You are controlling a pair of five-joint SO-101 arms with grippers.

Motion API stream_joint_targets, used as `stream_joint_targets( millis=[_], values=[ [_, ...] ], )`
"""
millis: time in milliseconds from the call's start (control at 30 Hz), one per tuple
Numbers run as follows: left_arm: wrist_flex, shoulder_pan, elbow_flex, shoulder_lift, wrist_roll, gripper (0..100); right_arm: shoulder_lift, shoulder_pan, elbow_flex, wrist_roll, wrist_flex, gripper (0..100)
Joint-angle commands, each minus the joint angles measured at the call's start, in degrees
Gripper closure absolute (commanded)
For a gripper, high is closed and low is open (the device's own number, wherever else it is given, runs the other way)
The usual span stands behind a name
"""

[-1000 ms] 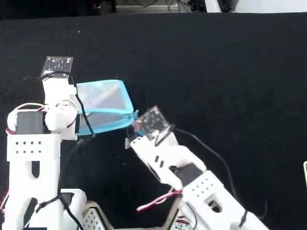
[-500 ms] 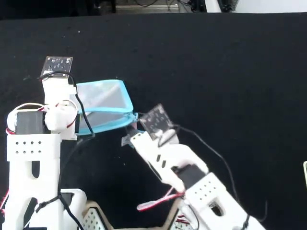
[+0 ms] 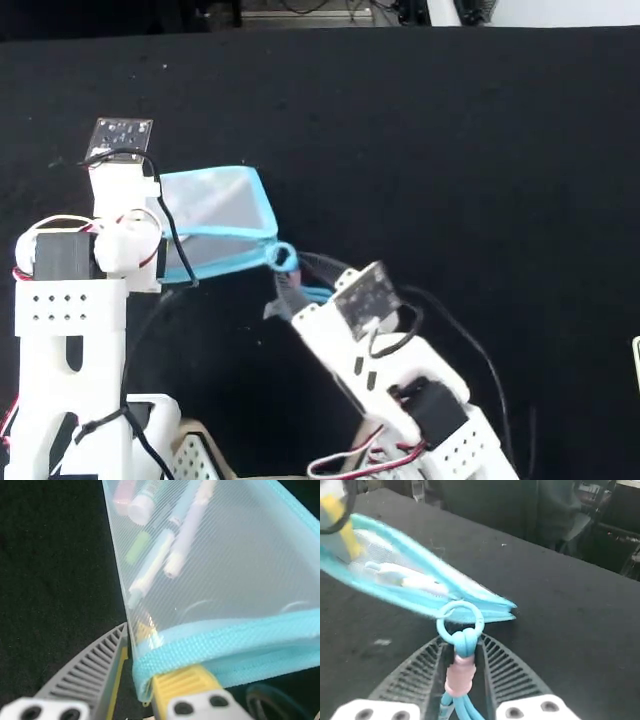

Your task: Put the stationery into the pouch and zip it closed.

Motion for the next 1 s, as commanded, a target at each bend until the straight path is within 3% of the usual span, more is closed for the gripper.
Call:
stream_joint_targets(
  millis=[0, 200, 367, 600, 833, 967],
  values=[
    [0.0, 0.2, 1.0, 1.0, 0.2, 97, -7.6, -6.9, -0.1, 3.9, 0.3, 98.8],
    [0.0, 0.2, 1.0, 1.1, 0.2, 97, -7.1, -12.4, 0.6, 4.7, 0.4, 97.2],
    [-0.1, 0.2, 1.0, 1.1, 0.2, 97, -7.1, -12.4, 0.5, 4.5, 0.9, 84.7],
    [-0.1, 0.2, 1.0, 1.1, 0.2, 97, -7.4, -12.4, -3.8, 4.5, 5.3, 88.1],
    [-0.1, 0.3, 1.0, 1.1, 0.2, 97, -7.1, -12.0, 1.3, 4.5, -2.2, 88.2],
    [-0.1, 0.3, 1.0, 1.1, 0.2, 97, -7.1, -6.9, 1.6, 0.5, -4.0, 88.1]
  ],
)
